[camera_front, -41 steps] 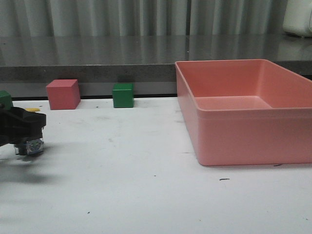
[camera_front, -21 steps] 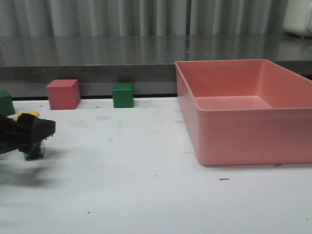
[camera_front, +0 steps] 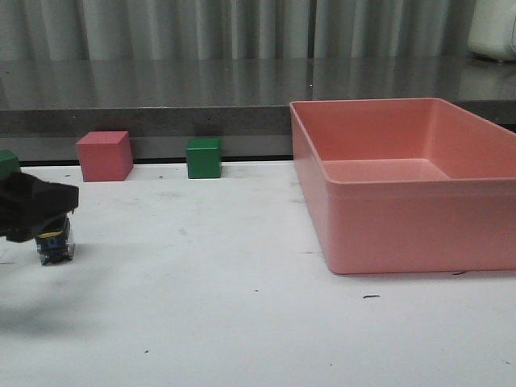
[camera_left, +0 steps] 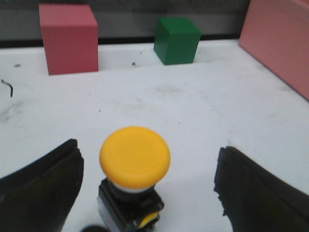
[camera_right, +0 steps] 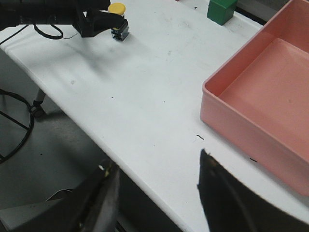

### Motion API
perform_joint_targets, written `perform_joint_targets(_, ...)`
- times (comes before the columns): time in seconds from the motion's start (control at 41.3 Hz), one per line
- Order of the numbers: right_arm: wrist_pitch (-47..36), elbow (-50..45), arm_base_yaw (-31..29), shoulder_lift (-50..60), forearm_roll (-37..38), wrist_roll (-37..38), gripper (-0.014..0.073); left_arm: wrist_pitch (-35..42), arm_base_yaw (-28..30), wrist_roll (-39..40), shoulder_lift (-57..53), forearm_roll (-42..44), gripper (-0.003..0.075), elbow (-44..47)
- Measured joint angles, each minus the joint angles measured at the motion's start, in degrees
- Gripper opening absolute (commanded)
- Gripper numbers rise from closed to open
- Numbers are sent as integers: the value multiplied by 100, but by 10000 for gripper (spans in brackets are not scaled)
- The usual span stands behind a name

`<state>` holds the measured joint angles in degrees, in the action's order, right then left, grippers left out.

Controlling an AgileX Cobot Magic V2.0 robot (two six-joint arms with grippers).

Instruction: Place and stand button with both arms

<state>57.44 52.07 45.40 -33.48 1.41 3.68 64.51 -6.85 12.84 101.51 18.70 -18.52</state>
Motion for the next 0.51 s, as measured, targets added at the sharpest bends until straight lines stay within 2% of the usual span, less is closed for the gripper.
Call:
perform_joint_targets(0.097, 0, 0, 0, 0, 0, 0, 403, -407, 0, 119, -507, 125, 549, 37)
perform_joint_targets(0.242, 0, 0, 0, 0, 0, 0, 403, -1535, 0, 595, -1449, 357, 548, 49)
perform_joint_targets(0.411, 0, 0, 0, 0, 0, 0, 403, -3227, 0, 1368, -2734, 777, 547, -17)
perform_joint_targets(0.508, 0, 0, 0, 0, 0, 0, 403, -4616, -32, 2124, -3532, 1132, 547, -241)
